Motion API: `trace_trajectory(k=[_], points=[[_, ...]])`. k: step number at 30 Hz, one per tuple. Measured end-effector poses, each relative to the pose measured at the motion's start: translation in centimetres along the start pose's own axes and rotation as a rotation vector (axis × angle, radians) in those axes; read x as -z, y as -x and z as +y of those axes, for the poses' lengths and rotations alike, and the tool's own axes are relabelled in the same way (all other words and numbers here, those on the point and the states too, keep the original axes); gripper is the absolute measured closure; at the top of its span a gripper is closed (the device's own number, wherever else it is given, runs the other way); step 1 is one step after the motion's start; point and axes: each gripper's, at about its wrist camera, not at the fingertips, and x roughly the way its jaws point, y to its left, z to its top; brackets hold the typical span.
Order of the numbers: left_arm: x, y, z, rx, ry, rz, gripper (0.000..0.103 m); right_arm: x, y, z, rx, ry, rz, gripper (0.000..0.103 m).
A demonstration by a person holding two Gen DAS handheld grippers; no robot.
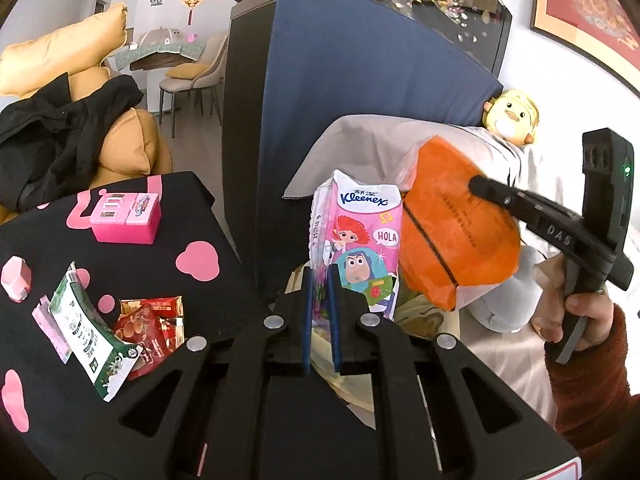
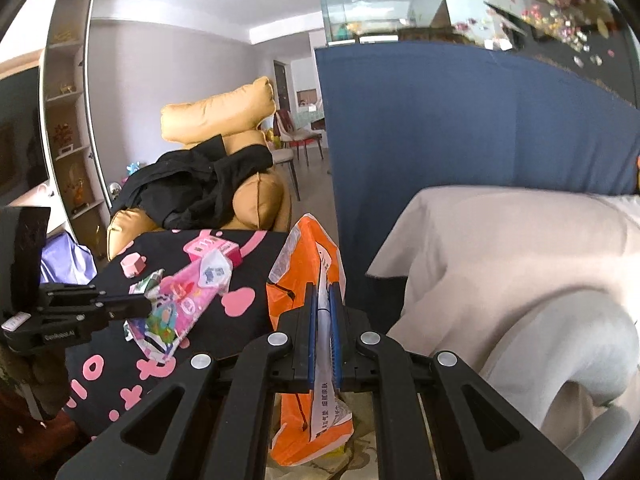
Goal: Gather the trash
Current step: 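Carry the tissue pack in the left gripper while the right carries the orange bag to the trash bag, then open the right gripper over the trash bag while the left releases the tissue pack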
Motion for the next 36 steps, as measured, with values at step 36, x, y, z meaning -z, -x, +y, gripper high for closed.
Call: trace_trajectory(k=[36], points=[[2.2, -5.7, 1.4, -0.006, 0.028, 0.147, 0.096, 7.1, -5.5, -1.9, 0.011, -0.07, 0.19, 0.055]])
